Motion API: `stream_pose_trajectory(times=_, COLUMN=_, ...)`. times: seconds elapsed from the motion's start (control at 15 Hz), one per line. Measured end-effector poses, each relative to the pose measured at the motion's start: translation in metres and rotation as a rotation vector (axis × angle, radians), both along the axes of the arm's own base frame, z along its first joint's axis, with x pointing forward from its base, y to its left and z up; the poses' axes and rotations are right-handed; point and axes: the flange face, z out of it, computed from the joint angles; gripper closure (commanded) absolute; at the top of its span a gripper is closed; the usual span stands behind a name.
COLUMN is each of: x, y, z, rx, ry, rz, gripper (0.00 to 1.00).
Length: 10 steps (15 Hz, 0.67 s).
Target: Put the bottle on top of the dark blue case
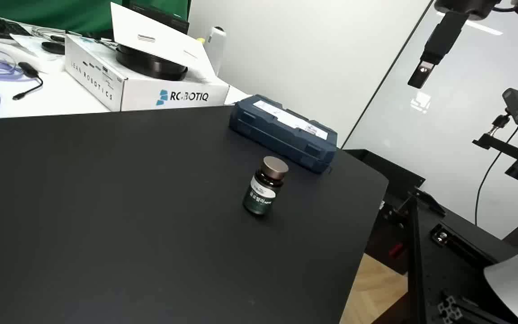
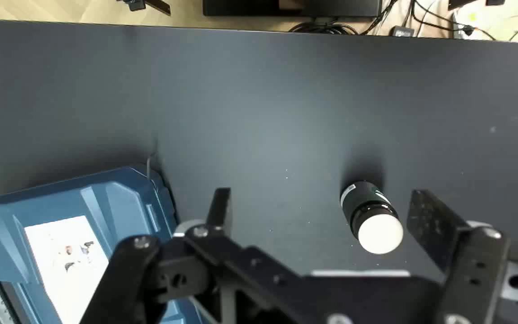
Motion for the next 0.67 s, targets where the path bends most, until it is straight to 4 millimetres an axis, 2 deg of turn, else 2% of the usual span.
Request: stream_pose_trajectory(times=0.67, x=0.0014, y=-0.0001, z=0.0006, rx=-0.003, ry=-0.01, rz=0.003, gripper=0.0)
